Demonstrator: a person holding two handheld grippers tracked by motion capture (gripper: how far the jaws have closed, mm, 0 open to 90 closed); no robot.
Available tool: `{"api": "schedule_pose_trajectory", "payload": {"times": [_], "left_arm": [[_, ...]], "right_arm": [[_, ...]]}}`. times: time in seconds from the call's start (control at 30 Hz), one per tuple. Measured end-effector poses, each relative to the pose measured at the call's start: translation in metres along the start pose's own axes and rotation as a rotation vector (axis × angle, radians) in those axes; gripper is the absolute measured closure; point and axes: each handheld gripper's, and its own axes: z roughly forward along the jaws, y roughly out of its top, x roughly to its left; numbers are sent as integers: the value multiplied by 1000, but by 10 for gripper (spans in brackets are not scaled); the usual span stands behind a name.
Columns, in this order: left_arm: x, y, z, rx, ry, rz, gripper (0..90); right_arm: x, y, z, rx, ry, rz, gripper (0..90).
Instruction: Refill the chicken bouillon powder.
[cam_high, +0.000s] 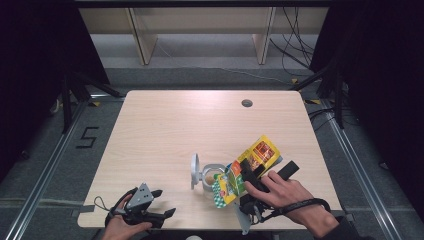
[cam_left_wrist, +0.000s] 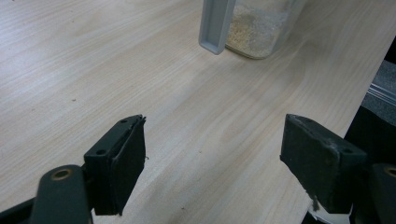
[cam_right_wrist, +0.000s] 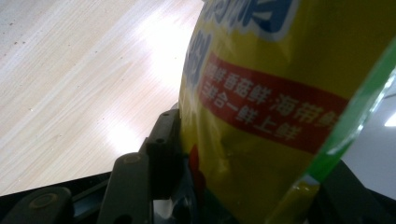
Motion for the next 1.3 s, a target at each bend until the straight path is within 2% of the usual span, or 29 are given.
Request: {"api": "schedule_pose_trajectory", "payload": {"times": [0.13, 0.2, 0.27, 0.3, 0.4, 0.47, 0.53, 0.63, 0.67, 0.7, 0.73, 0.77, 0.8, 0.9, 1.07, 1.13, 1.3], "left_arm": [[0, 0, 0, 1, 0, 1, 216], [1, 1, -1, 8, 2, 18, 216], [2, 1, -1, 15, 1, 39, 216], [2, 1, -2, 21, -7, 39, 216], [2, 1, -2, 19, -5, 35, 216], [2, 1, -1, 20, -6, 40, 216], [2, 1, -1, 10, -5, 36, 216], [2, 1, 0, -3, -6, 26, 216], [0, 0, 1, -5, -5, 0, 216], [0, 0, 1, -4, -5, 4, 216], [2, 0, 0, 17, 7, 28, 216], [2, 1, 0, 22, 3, 28, 216], [1, 0, 0, -2, -6, 15, 216], [0, 0, 0, -2, -3, -2, 216], [1, 0, -1, 7, -7, 19, 215], [1, 0, 0, 15, 3, 31, 215], [1, 0, -1, 9, -5, 14, 213]], "right_arm": [[0, -1, -1, 6, 0, -1, 539], [0, -1, -1, 10, -1, -8, 539], [3, 0, -1, 5, 2, 52, 539], [4, 0, -1, 0, 2, 65, 539], [2, 0, -2, 14, 7, 31, 539], [3, 0, -1, 8, 4, 46, 539], [0, -1, -1, 10, -8, -9, 539], [-1, -1, 0, -1, 0, -7, 539], [-1, -1, 0, -1, 0, -6, 539], [-1, 0, 1, 5, 1, -11, 539], [-2, 0, 2, 1, 0, -19, 539], [-2, 1, 2, 0, 2, -16, 539], [-2, 1, 2, -3, 1, -14, 539], [-3, 1, 2, -4, -1, -19, 539], [-4, 0, 3, 4, -1, -24, 539], [-4, -1, 3, 5, -1, -23, 539], [-5, 0, 3, -1, -1, -27, 539]]}}
